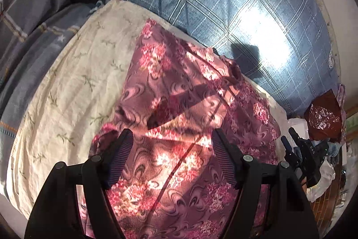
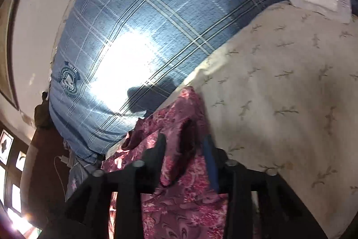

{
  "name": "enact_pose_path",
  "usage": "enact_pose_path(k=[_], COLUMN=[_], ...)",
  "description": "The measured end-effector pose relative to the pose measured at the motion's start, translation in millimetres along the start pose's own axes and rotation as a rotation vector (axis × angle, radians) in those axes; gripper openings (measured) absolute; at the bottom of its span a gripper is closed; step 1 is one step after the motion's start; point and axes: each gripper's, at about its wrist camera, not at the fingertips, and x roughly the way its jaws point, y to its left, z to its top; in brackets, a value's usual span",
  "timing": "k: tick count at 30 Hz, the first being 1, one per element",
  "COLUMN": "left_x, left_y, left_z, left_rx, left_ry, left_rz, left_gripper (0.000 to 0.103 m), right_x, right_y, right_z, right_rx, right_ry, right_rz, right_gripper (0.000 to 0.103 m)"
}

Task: Fold small clothes
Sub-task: 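Grasp the shirt side edge with the right tool and fold it inward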

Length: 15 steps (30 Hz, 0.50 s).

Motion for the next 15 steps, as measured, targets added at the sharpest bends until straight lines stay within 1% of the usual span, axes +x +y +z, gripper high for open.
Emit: enact_pose_path(k=[1, 2, 3, 4, 5, 6, 7, 8, 10, 11, 12, 14, 15], left_x=[4.9, 11.2, 16.2, 22.2, 28.3, 34.4, 40.6, 47.3, 56.0, 56.3, 56.1, 56.7, 57.7], left_y=[-1.7, -1.6, 0.9, 1.9, 3.1, 4.9, 8.1, 11.0, 16.3, 17.1, 15.2, 14.0, 13.8], left_z=[8.1, 14.5, 19.3, 22.8, 25.0, 25.9, 25.2, 24.1, 20.5, 19.6, 18.9, 18.2, 18.1], left_rx=[0.003, -0.006, -0.018, -0.017, -0.014, -0.009, -0.002, -0.005, -0.010, -0.006, 0.001, 0.013, 0.014], left_ry=[0.002, 0.013, 0.026, 0.035, 0.044, 0.050, 0.061, 0.077, 0.094, 0.090, 0.086, 0.087, 0.089], left_rz=[0.010, 0.030, 0.040, 0.045, 0.067, 0.086, 0.099, 0.112, 0.112, 0.115, 0.120, 0.128, 0.129], left_gripper=[0.072, 0.072, 0.072, 0.072, 0.072, 0.072, 0.072, 0.072, 0.072, 0.072, 0.072, 0.072, 0.072], right_x=[10.7, 22.4, 30.6, 35.6, 30.8, 23.3, 16.4, 13.5, 13.1, 15.2, 17.1, 26.3, 31.4], right_y=[4.8, 8.1, 8.2, 11.9, 18.2, 24.5, 30.7, 34.3, 42.2, 46.5, 48.8, 54.1, 54.3], right_z=[-1.5, -3.8, -5.9, -7.3, -9.1, -10.0, -10.8, -11.5, -13.9, -15.4, -16.8, -17.5, -16.6], right_rx=[-0.026, -0.051, -0.075, -0.108, -0.135, -0.161, -0.183, -0.204, -0.290, -0.354, -0.408, -0.501, -0.541], right_ry=[0.016, 0.039, 0.075, 0.111, 0.095, 0.072, 0.068, 0.073, 0.093, 0.107, 0.118, 0.154, 0.162], right_rz=[-0.011, -0.036, -0.044, -0.018, 0.015, 0.054, 0.096, 0.118, 0.103, 0.077, 0.055, 0.031, 0.005], right_gripper=[0.053, 0.051, 0.021, 0.004, 0.005, 0.008, 0.011, 0.015, 0.040, 0.059, 0.061, 0.061, 0.061])
